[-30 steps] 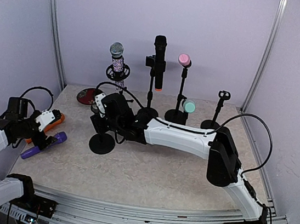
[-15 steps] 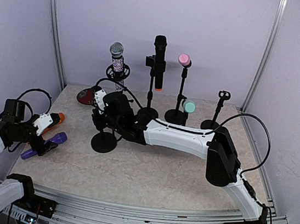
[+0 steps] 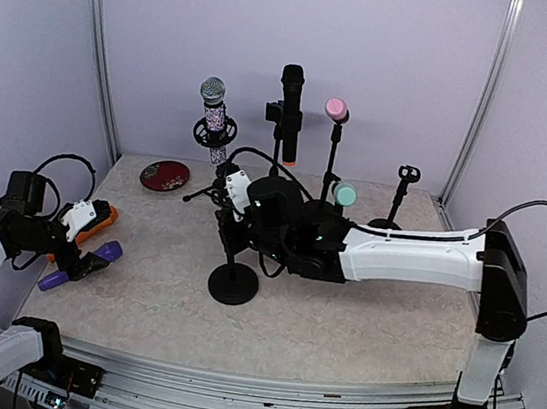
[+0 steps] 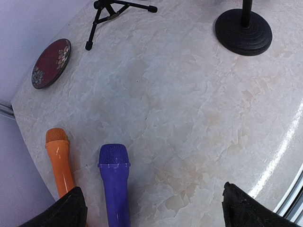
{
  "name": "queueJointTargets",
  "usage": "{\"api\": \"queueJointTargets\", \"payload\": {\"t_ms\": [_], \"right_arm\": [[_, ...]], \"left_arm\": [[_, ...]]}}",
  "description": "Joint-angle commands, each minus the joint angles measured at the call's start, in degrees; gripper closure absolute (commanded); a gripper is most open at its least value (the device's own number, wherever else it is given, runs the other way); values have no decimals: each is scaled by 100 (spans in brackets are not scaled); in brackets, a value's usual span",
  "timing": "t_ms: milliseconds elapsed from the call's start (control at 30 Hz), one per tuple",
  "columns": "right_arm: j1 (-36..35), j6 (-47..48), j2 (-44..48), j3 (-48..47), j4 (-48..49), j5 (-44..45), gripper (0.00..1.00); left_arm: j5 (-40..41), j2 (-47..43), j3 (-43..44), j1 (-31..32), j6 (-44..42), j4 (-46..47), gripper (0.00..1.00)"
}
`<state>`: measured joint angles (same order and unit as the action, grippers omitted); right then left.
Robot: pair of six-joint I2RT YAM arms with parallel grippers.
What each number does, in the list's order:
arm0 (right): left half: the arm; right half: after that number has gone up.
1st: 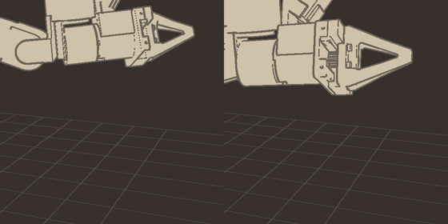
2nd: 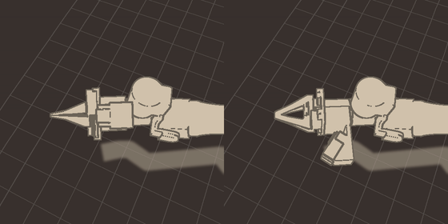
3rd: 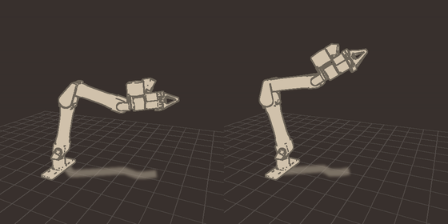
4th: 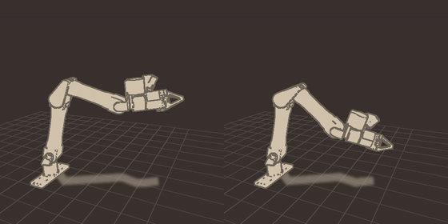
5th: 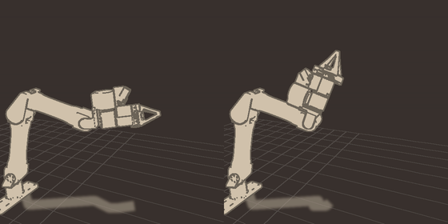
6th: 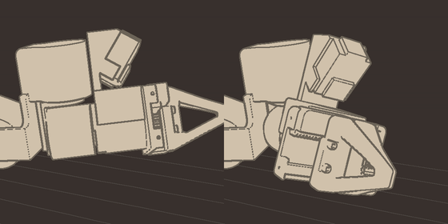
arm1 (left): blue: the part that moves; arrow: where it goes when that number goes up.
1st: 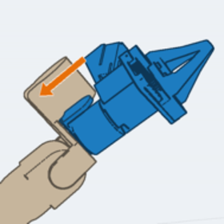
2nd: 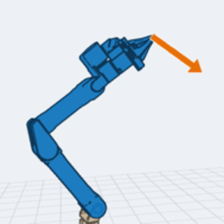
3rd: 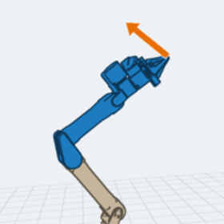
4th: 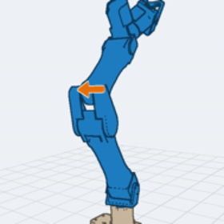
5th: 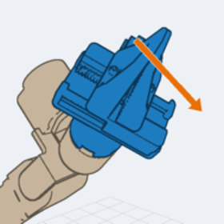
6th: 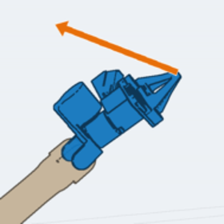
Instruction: Remove the microphone from the stand
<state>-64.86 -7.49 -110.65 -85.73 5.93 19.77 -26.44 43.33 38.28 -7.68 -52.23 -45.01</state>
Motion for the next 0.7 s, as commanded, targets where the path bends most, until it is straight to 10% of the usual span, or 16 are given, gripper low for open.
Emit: {"api": "queueJointTargets", "payload": {"t_ms": [0,667], "right_arm": [[-121,-263,1217,1285,470,403,100],[1242,269,5246,5063,358,1634,100]], "left_arm": [[-274,26,284,-11,-123,-118,3],[-415,380,1007,-6,562,287,3]]}}
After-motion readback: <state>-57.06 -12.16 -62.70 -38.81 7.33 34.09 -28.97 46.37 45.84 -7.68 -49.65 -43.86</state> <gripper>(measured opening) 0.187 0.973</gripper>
